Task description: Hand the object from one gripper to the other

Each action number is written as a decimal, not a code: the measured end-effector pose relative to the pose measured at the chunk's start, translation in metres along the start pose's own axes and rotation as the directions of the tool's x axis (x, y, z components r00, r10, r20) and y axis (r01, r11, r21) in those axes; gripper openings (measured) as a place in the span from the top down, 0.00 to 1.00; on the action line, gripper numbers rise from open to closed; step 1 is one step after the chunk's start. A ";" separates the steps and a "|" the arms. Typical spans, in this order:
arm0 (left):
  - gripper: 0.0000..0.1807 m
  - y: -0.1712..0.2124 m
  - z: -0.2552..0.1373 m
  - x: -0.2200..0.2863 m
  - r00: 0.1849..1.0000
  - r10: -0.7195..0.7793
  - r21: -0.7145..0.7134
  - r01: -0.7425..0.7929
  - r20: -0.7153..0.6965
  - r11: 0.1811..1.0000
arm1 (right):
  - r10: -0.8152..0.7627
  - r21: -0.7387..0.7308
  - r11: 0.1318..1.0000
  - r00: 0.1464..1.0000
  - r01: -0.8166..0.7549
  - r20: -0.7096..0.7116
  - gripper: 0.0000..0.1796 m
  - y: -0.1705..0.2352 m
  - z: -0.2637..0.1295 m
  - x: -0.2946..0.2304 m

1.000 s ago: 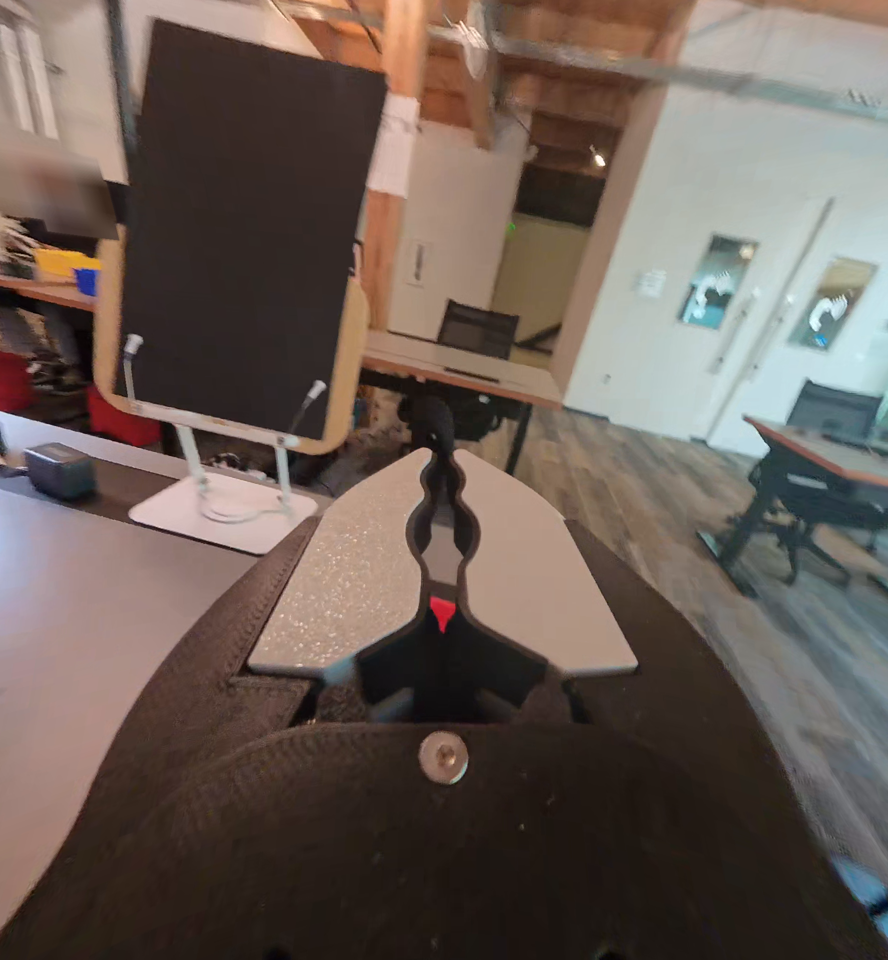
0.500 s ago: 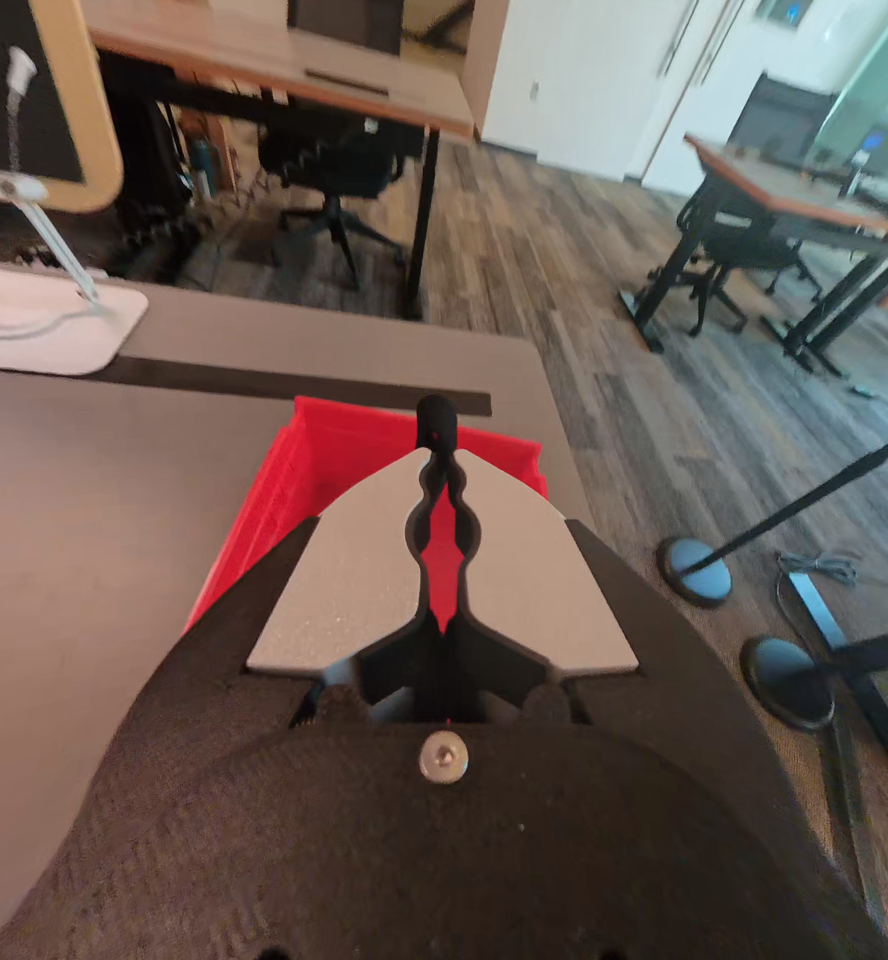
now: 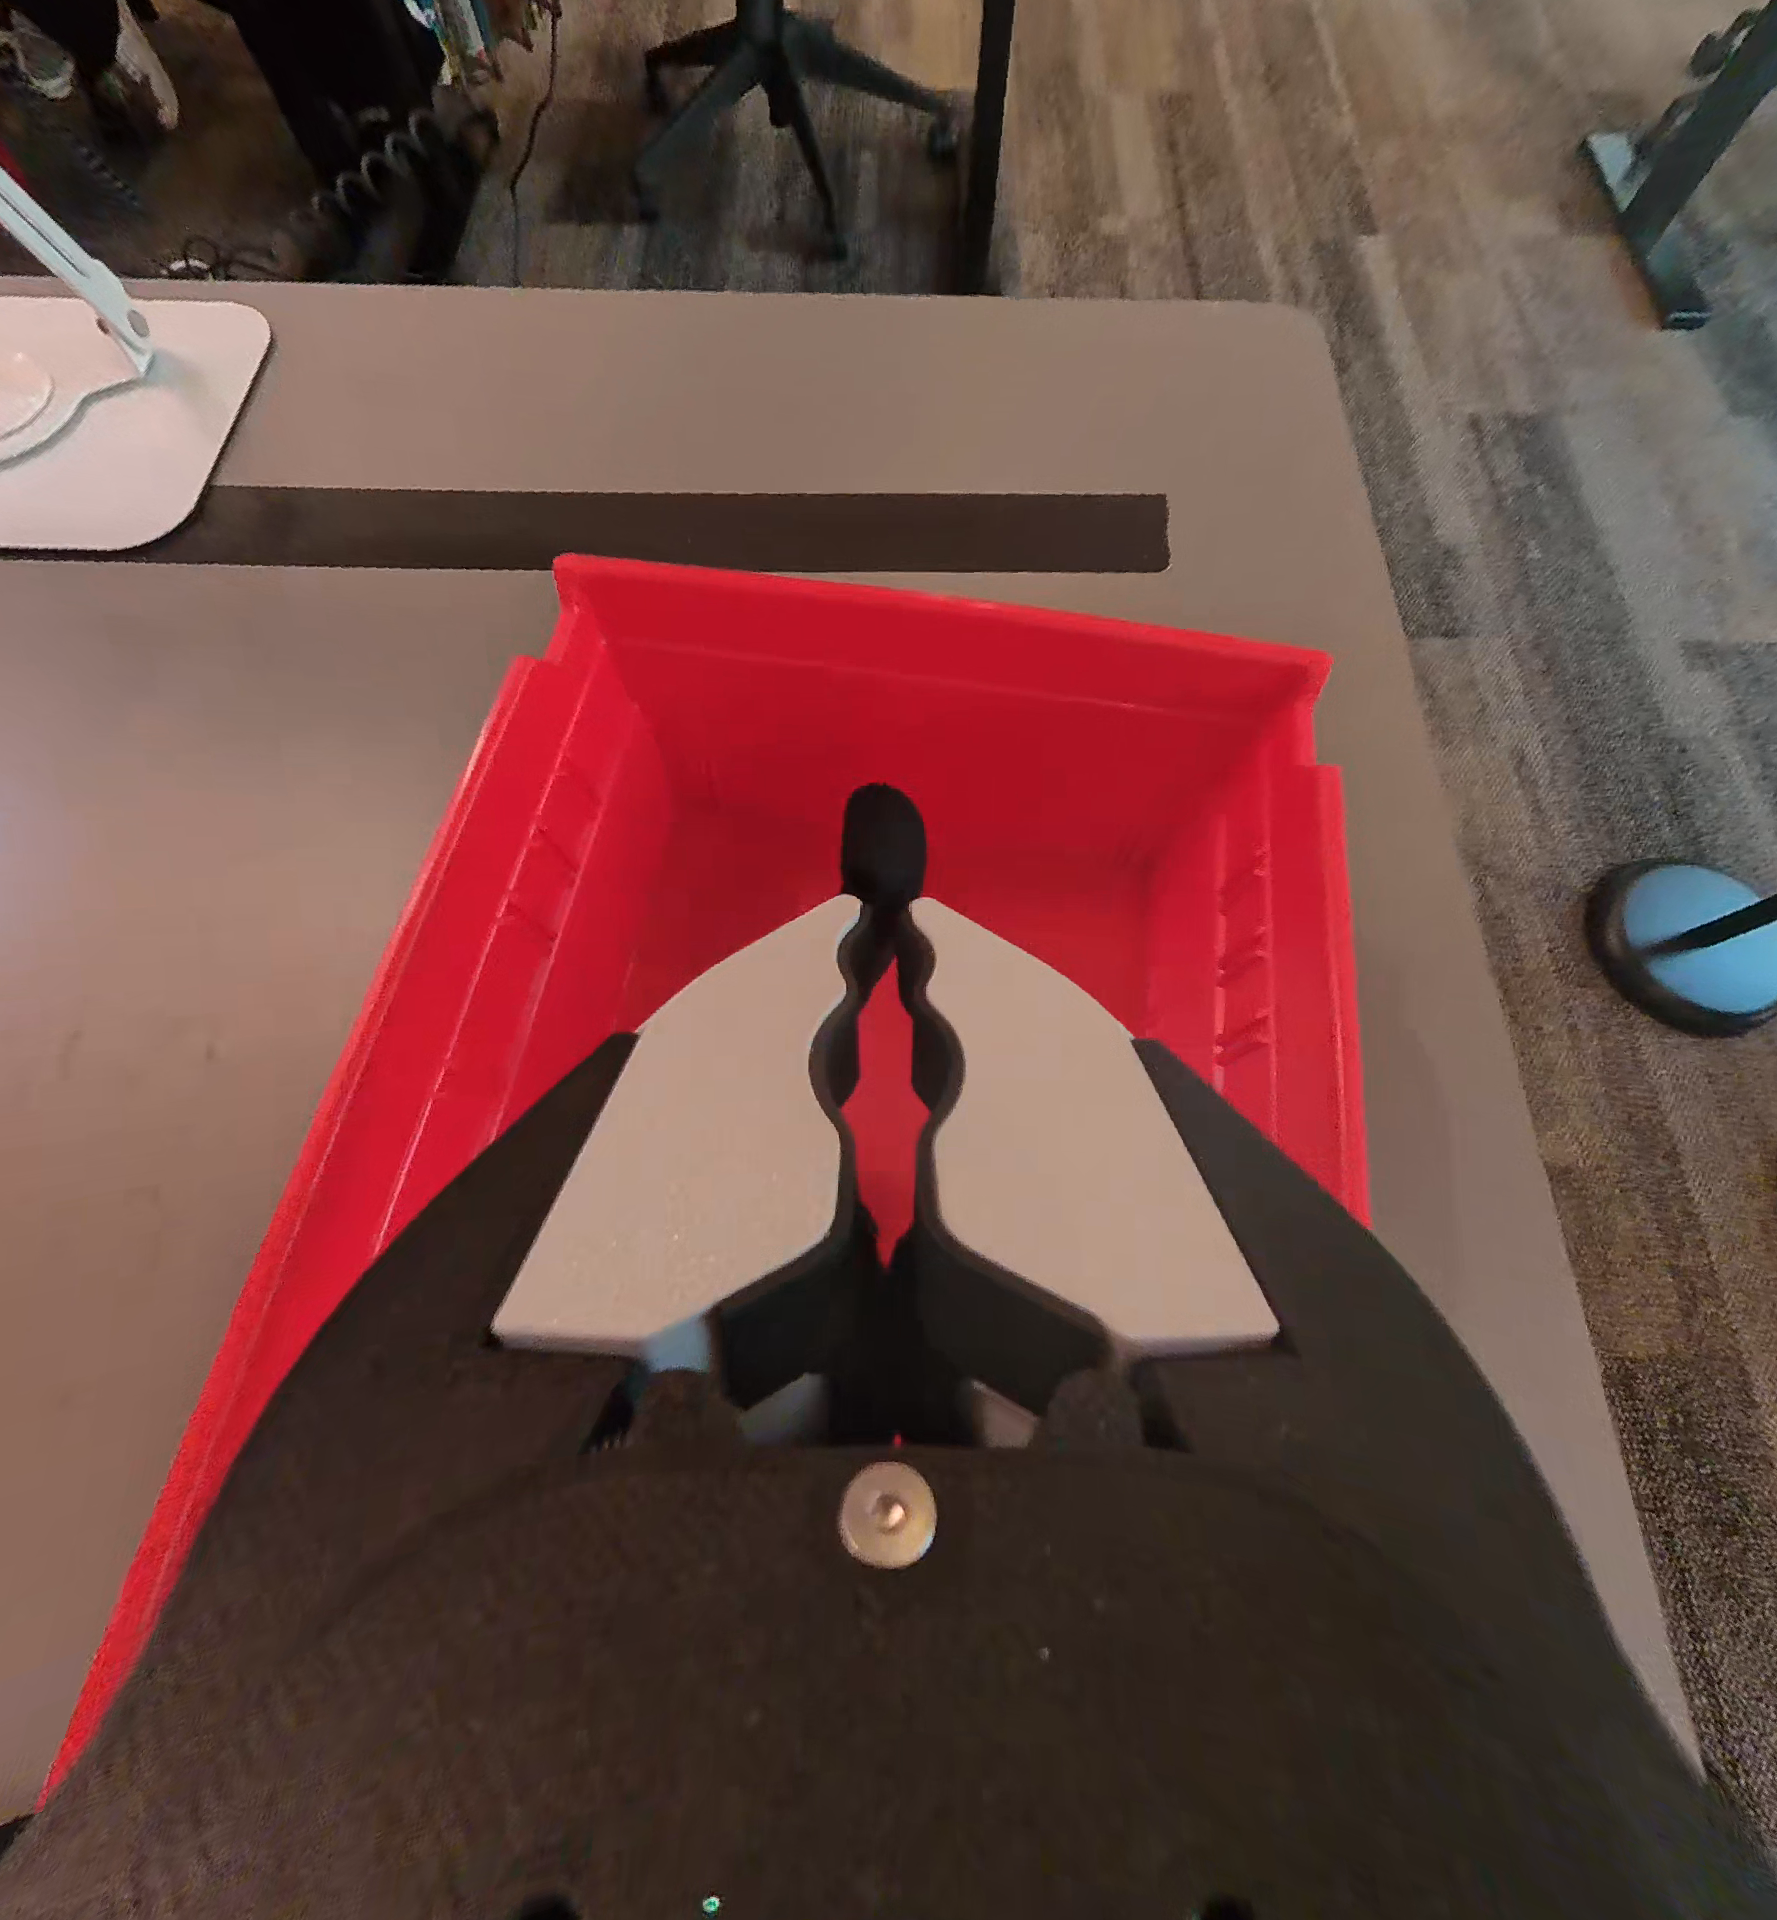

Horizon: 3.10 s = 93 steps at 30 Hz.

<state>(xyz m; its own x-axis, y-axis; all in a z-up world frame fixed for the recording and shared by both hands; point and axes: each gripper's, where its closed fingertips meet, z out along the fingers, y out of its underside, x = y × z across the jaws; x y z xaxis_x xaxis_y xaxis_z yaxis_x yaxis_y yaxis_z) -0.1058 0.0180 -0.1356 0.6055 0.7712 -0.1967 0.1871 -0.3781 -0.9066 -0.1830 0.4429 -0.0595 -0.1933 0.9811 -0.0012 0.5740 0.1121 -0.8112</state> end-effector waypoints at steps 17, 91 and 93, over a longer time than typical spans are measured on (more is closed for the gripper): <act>0.65 0.004 0.001 -0.002 1.000 0.004 -0.016 -0.004 0.006 1.000 | 0.043 -0.115 0.993 0.996 -0.035 0.074 0.96 0.025 0.055 -0.012; 0.64 0.000 -0.002 -0.004 0.991 -0.132 0.009 0.132 -0.031 0.991 | -0.094 0.291 0.821 0.386 -0.491 0.918 0.19 -0.134 -0.199 -0.405; 0.64 -0.001 -0.003 -0.007 0.991 -0.134 0.012 0.135 -0.025 0.991 | -0.085 0.375 0.831 0.573 -0.411 0.815 0.19 -0.137 -0.158 -0.395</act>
<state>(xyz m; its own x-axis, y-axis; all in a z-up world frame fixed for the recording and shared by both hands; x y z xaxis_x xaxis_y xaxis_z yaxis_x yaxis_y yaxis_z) -0.1077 0.0117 -0.1318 0.5936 0.8022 -0.0638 0.2575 -0.2644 -0.9294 -0.0591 0.0647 0.1444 -0.8082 0.4241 -0.4085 0.2578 -0.3688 -0.8930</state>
